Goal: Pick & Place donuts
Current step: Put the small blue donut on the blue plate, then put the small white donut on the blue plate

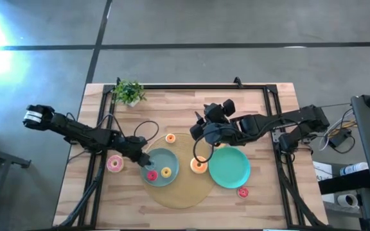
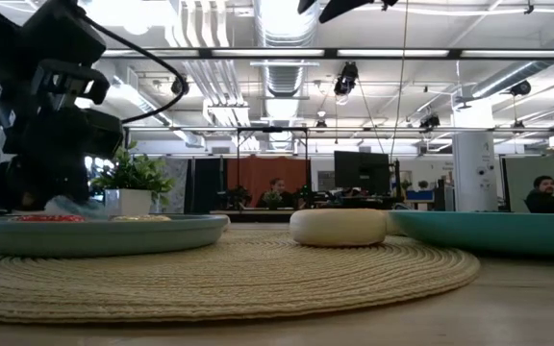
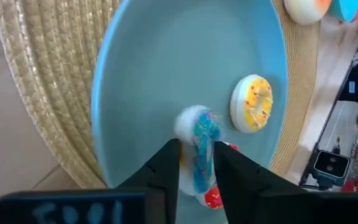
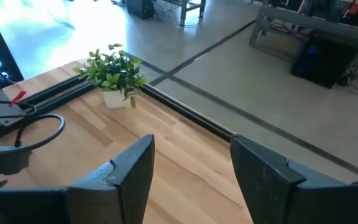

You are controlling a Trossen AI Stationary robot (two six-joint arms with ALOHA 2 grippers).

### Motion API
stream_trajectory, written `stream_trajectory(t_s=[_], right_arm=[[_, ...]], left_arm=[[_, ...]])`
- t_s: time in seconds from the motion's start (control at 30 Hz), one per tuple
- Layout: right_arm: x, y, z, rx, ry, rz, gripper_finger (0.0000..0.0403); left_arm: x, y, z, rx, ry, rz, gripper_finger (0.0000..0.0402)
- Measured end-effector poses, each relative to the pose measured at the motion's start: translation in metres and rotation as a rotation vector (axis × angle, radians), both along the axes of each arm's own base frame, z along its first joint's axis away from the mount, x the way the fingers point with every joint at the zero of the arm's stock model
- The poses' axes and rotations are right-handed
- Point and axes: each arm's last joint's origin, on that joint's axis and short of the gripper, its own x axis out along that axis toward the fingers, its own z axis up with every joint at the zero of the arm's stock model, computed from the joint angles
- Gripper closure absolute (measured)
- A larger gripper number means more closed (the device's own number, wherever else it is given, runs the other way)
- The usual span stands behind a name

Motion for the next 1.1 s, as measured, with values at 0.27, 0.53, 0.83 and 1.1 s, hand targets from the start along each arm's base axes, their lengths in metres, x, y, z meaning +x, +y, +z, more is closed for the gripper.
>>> stream_trajectory(t_s=[0.27,0.53,0.83,1.1], right_arm=[[0.001,-0.006,0.0,-0.004,0.022,0.003,0.0199],[0.005,-0.022,-0.005,0.111,0.054,0.083,0.0199],[0.007,-0.034,-0.009,0.173,0.06,0.094,0.0199],[-0.003,-0.036,0.0,0.216,0.011,0.073,0.02]], left_arm=[[-0.002,0.0,0.008,0.022,0.13,-0.002,0.0301],[0.012,0.0,0.046,0.205,0.093,-0.073,0.03],[0.039,0.018,0.077,0.705,-0.036,-0.255,0.03],[0.074,0.068,0.059,0.558,0.11,-0.169,0.03]])
